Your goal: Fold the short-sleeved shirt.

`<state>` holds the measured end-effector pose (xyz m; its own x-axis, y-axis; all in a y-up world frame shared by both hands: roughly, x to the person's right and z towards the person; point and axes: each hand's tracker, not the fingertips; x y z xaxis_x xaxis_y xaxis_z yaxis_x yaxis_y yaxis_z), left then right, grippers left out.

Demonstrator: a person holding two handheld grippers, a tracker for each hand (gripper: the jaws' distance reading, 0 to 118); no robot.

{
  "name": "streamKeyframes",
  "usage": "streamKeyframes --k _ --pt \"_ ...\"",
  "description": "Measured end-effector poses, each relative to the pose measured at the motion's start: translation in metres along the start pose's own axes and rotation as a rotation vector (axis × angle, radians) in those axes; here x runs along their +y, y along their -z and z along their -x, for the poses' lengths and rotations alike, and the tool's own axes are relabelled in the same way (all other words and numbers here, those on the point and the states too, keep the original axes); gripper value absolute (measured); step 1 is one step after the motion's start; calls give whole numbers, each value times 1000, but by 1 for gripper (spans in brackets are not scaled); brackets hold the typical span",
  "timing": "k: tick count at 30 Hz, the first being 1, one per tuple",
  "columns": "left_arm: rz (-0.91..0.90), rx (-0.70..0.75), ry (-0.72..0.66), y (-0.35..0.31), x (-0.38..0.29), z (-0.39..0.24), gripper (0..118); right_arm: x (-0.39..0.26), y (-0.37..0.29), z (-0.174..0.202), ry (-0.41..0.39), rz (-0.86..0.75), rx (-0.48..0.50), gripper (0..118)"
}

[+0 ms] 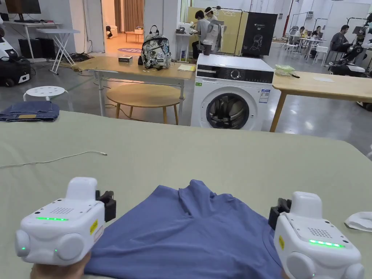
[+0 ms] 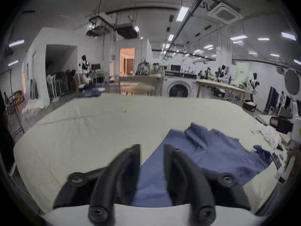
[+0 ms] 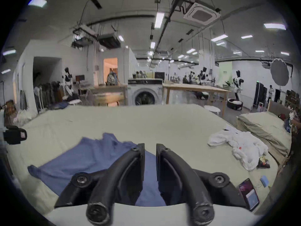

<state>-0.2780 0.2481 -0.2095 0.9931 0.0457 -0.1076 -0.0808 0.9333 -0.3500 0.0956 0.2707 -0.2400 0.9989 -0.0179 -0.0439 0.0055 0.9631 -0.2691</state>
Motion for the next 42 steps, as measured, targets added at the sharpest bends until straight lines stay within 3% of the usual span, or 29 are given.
streamKeyframes --k 2,3,9,13,17,28,29,32,33,37,39,42 --pt "-47 9 46 -5 7 -18 2 2 5 5 -11 -19 -2 0" --pt "-55 0 65 -7 10 -25 0 4 5 9 -5 -31 2 0" --pt "-69 -16 54 -10 20 -43 0 7 12 15 -23 -63 47 0" --pt "39 -37 42 -10 15 -31 0 0 16 16 -18 -38 64 0" --pt "158 -39 -2 -8 -1 11 0 -14 26 19 -63 -5 76 0" --pt "511 37 -237 35 -33 151 0 -40 50 28 -88 109 92 0" --pt "532 66 -241 39 -35 157 6 -42 51 27 -89 114 89 0" --pt "600 106 -252 45 -45 161 87 -46 53 30 -97 129 87 0" --pt "597 108 -267 44 -47 162 77 -47 54 29 -100 133 87 0" --pt "676 129 -343 53 -68 158 79 -49 54 33 -110 150 83 0" --pt "719 153 -318 60 -78 153 77 -49 53 37 -112 158 81 0" --pt "721 228 -248 68 -90 152 62 -52 55 37 -122 171 80 0"
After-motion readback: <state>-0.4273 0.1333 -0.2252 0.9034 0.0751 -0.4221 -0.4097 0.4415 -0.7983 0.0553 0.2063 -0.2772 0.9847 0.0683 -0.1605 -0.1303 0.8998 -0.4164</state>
